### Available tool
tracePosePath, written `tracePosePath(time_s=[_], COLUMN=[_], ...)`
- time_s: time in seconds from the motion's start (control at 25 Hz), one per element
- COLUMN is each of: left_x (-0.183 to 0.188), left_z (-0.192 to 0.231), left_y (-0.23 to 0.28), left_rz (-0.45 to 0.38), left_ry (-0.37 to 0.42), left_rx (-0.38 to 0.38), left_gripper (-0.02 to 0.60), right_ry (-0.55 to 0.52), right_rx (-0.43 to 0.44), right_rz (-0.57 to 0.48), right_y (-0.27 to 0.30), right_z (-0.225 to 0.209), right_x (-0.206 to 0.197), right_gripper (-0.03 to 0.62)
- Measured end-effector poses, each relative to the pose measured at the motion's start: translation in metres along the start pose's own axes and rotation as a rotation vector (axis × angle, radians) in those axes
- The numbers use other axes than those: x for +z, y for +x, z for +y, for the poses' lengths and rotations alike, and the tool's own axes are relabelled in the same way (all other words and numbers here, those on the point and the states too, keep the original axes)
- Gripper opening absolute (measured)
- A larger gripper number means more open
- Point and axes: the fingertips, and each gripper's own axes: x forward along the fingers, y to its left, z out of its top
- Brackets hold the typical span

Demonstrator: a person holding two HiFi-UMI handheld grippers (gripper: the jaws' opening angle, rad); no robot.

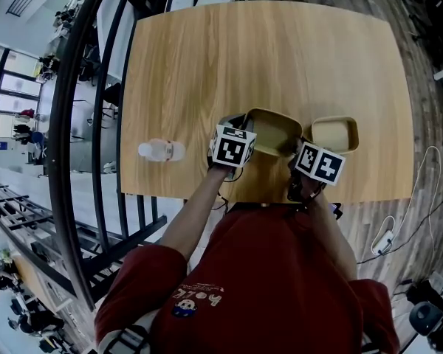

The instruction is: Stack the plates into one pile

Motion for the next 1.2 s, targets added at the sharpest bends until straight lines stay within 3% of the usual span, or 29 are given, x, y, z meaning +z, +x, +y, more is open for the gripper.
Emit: tracePosePath(time_s=[0.16, 0.36, 1.2], left_x=[0.004, 0.015, 0.052], left_z=[-0.010, -0.028, -0.106], left_y=[-0.016, -0.024, -0.003], left_rz=[-0.062, -0.100, -0.129], left_ry=[0.005, 0.008, 0.025], left_rx=[0.019, 0.016, -0.066], left_gripper=[0.032, 0.034, 0.035], right_ry=[-0.075, -0.083, -0.095], right_rx=[0.000, -0.009, -0.078], right_rz=[-0.046, -0.082, -0.184], right_y=[-0.016, -0.034, -0.084], right_z=[0.003, -0.005, -0.066], right_x=[0.005, 0.015, 0.054], right_gripper=[0.038, 0.035, 0.035])
